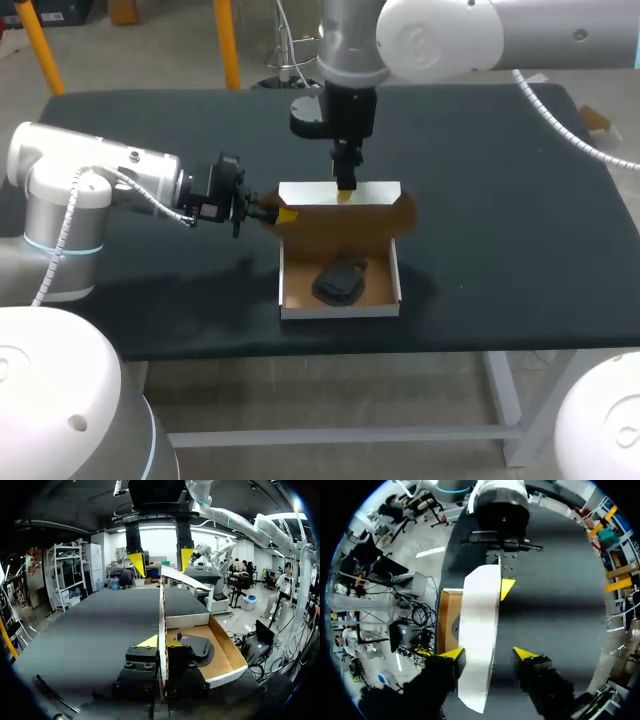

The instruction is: Assemble the packaging by folding the flat box into shape, placing the metal phone stand inside, and closing the box properly

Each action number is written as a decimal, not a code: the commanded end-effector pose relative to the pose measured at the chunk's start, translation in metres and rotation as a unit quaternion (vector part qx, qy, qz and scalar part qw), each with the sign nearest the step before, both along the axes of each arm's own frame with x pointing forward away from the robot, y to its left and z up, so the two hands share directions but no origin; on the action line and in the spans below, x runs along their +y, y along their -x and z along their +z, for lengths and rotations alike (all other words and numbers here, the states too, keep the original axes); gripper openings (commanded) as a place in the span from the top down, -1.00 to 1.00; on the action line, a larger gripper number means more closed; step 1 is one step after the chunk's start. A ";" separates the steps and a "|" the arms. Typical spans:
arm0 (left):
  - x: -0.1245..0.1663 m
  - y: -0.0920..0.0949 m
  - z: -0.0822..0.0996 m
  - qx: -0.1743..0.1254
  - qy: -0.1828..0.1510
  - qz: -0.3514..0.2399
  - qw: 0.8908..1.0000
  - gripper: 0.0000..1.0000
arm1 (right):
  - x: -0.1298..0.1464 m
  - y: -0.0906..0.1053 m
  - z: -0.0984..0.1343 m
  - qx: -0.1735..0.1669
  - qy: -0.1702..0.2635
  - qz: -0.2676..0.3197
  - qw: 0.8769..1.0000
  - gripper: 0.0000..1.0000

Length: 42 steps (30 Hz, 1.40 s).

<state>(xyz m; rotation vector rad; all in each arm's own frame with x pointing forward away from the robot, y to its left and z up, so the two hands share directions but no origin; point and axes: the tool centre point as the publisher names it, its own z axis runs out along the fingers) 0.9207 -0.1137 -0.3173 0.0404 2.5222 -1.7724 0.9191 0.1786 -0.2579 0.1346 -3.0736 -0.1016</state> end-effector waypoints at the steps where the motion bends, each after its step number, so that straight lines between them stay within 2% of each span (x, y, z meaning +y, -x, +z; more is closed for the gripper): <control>1: -0.001 0.000 -0.001 0.000 0.001 -0.001 1.000 1.00 | 0.003 -0.006 -0.004 0.011 0.005 0.003 1.000 -0.23; 11: -0.001 0.000 -0.001 0.000 0.001 -0.001 1.000 1.00 | 0.005 -0.007 -0.013 0.029 0.013 0.007 0.999 0.15; 13: -0.001 0.000 -0.001 0.000 0.001 -0.001 1.000 1.00 | 0.005 -0.006 -0.014 0.032 0.015 0.008 0.999 0.33; 14: -0.001 0.000 -0.001 0.000 0.001 -0.001 1.000 1.00 | 0.005 -0.006 -0.015 0.033 0.015 0.008 0.999 0.49; 16: -0.001 0.000 -0.001 0.000 0.001 -0.001 1.000 1.00 | 0.005 -0.005 -0.016 0.034 0.015 0.008 0.999 1.00; 26: -0.001 0.000 -0.001 0.000 0.001 -0.001 1.000 1.00 | 0.004 -0.002 -0.014 0.030 0.016 0.008 0.999 1.00; 27: -0.001 0.000 -0.001 0.000 0.001 -0.001 1.000 1.00 | 0.004 -0.001 -0.014 0.031 0.014 0.008 0.999 0.58; 29: -0.001 0.000 -0.001 0.000 0.001 -0.001 1.000 1.00 | 0.004 0.000 -0.010 0.027 0.011 0.006 1.000 -1.00; 35: -0.001 0.000 -0.001 0.000 0.001 -0.001 1.000 1.00 | -0.003 0.002 0.014 0.006 -0.004 -0.021 1.000 -1.00; 42: -0.001 0.000 -0.001 0.000 0.001 -0.001 1.000 1.00 | -0.016 -0.001 0.042 -0.014 -0.025 -0.110 0.993 -1.00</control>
